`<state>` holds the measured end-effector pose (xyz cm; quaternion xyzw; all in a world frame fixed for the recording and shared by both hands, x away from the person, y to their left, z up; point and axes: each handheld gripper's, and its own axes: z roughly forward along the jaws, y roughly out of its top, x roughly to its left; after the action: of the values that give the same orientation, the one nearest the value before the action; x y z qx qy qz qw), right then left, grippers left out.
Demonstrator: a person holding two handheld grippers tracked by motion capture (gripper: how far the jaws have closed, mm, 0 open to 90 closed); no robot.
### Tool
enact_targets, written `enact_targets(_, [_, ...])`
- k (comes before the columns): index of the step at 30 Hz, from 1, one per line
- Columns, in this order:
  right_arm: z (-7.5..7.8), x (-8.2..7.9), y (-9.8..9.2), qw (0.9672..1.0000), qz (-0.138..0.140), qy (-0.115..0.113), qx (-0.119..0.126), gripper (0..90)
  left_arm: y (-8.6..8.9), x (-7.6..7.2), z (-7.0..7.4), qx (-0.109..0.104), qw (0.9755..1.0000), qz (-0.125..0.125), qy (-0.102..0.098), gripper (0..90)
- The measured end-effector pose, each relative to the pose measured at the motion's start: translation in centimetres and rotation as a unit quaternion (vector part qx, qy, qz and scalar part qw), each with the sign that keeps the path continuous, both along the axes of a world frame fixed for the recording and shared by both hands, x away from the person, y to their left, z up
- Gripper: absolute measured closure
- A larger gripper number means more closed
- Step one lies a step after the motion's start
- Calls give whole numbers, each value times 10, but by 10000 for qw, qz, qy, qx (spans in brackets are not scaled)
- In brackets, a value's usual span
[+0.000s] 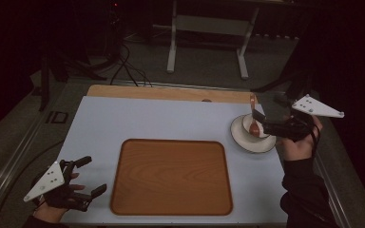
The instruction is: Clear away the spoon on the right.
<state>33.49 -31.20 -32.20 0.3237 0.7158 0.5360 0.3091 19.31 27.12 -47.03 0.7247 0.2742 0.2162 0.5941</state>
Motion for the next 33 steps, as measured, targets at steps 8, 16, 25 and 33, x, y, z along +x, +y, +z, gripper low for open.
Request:
enact_targets(8, [-8, 26, -4, 9993, -294, 244, 61, 93, -1, 0, 0, 30, 10000, -24, 11, 0])
enact_targets(16, [-22, 52, -6, 9960, -686, 548, 138, 93, -1, 0, -1, 15, 10000, -39, 23, 0])
enact_targets(25, [-40, 79, -11, 9899, -1027, 979, 76, 105, -1, 0, -1, 4, 10000, -62, 38, 0])
enact_targets(33, [-60, 100, -14, 9818, -1343, 1346, -12, 157, -1, 0, -1, 9, 10000, -72, 42, 0])
